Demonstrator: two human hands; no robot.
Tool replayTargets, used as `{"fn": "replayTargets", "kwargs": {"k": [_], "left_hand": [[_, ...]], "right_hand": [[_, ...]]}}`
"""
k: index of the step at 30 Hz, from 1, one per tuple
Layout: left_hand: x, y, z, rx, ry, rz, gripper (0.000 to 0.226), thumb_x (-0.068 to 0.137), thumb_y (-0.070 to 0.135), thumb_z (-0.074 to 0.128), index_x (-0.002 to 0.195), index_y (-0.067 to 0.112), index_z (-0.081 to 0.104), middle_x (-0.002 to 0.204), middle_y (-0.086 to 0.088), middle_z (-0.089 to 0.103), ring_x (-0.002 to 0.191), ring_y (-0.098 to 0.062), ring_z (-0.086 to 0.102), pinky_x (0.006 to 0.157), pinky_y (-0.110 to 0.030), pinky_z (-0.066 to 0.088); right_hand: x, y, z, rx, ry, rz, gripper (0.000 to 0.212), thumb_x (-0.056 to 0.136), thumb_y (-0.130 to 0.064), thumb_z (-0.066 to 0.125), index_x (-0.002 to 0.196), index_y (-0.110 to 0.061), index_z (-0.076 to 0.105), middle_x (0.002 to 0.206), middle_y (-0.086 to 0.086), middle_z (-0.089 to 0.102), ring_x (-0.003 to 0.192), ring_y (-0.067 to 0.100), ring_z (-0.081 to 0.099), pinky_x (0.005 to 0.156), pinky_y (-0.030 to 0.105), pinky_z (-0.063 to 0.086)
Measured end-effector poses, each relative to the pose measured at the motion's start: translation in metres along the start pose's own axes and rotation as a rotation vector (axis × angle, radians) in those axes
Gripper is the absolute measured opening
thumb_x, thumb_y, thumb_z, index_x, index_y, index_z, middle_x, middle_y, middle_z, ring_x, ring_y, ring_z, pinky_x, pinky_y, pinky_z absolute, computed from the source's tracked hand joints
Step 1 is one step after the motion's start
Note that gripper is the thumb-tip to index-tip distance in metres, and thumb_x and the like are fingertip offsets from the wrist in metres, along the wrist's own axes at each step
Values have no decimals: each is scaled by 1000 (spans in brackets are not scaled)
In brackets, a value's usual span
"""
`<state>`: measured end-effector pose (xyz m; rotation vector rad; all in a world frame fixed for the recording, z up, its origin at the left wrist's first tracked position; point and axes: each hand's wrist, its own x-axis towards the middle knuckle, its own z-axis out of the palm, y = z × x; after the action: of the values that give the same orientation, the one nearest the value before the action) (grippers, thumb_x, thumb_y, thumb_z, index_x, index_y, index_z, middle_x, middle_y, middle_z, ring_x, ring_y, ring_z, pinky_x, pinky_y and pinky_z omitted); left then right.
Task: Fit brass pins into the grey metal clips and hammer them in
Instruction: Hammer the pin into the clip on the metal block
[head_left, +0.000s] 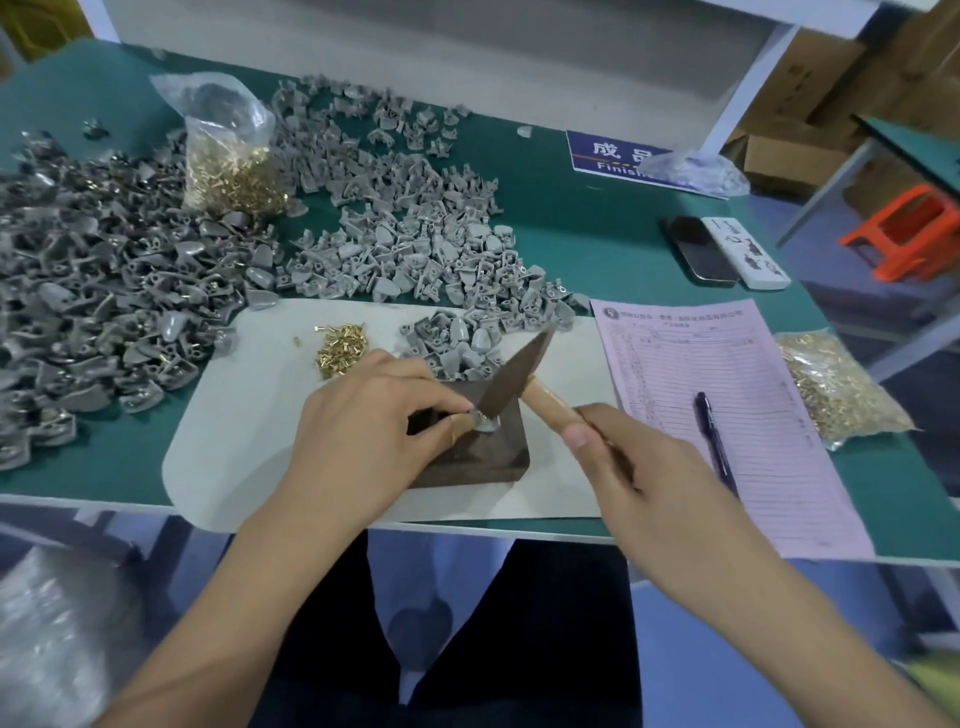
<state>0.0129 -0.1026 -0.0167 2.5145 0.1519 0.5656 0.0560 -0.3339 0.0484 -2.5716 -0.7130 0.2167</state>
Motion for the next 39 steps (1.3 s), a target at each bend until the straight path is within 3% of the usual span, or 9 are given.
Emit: {"fn": "replayTargets", "kwargs": {"k": [5, 10, 14, 18, 23, 27, 31, 34, 39], "left_hand": [[2, -2, 1, -9, -14, 8, 13, 82, 57, 69, 85, 45, 75, 79, 20, 62, 82, -8, 52, 60, -34, 48], [3, -2, 0, 2, -3, 28, 6, 80, 51, 75, 83, 46, 75, 76, 21, 60, 77, -4, 47, 55, -30, 46], [3, -4, 0, -15, -19, 23, 8, 82, 53, 73, 84, 45, 75, 78, 21, 61, 80, -5, 50, 59, -31, 46], [3, -5, 0, -11, -10, 21, 8, 81, 52, 72, 84, 45, 74, 80, 20, 62, 81, -4, 49, 60, -33, 49], [3, -7, 1, -20, -16, 10, 9, 82, 54, 71, 86, 47, 74, 83, 21, 63, 85, -4, 51, 64, -36, 50], [3, -7, 1, -8, -26, 1, 8, 84, 53, 71, 87, 47, 74, 85, 22, 63, 86, -4, 51, 65, -36, 50], [3, -6, 1, -3, -25, -17, 6, 84, 52, 72, 88, 48, 73, 86, 23, 63, 87, -4, 50, 67, -35, 48], [3, -4, 1, 0, -16, -14, 5, 84, 51, 73, 87, 48, 73, 84, 23, 62, 85, -3, 48, 65, -31, 46], [3, -5, 0, 2, -11, -12, 7, 84, 52, 71, 89, 47, 74, 84, 22, 63, 85, -3, 48, 64, -28, 45]], "right_hand": [[2, 3, -5, 79, 210, -19, 40, 99, -68, 26, 106, -44, 57, 70, -12, 58, 61, 13, 53, 51, 38, 45], [-2, 2, 9, -97, 54, -24, 32, 102, -64, 26, 101, -44, 52, 55, -4, 48, 51, 17, 48, 51, 42, 45], [-3, 6, -1, 18, 232, -16, 35, 102, -65, 27, 105, -43, 54, 65, -12, 56, 56, 14, 52, 47, 38, 43], [-6, 1, 14, -55, 71, -30, 30, 101, -62, 28, 100, -42, 51, 54, -4, 45, 54, 23, 49, 53, 44, 46], [-11, 7, 11, 100, 267, -23, 32, 104, -63, 30, 108, -45, 56, 64, -8, 55, 53, 15, 50, 46, 32, 39], [-14, 7, 18, -85, 106, -44, 29, 103, -63, 28, 110, -46, 51, 55, -5, 49, 53, 18, 51, 50, 37, 44], [-13, 9, 10, 91, 316, -20, 34, 103, -65, 28, 110, -47, 56, 66, -11, 56, 56, 15, 52, 46, 33, 39], [-13, 5, 18, 82, 219, -7, 31, 103, -61, 30, 110, -44, 55, 63, -4, 55, 56, 17, 52, 53, 36, 44], [-9, 15, 12, 39, 252, 32, 37, 101, -67, 27, 123, -53, 53, 68, -22, 58, 60, 8, 54, 51, 29, 42]]}}
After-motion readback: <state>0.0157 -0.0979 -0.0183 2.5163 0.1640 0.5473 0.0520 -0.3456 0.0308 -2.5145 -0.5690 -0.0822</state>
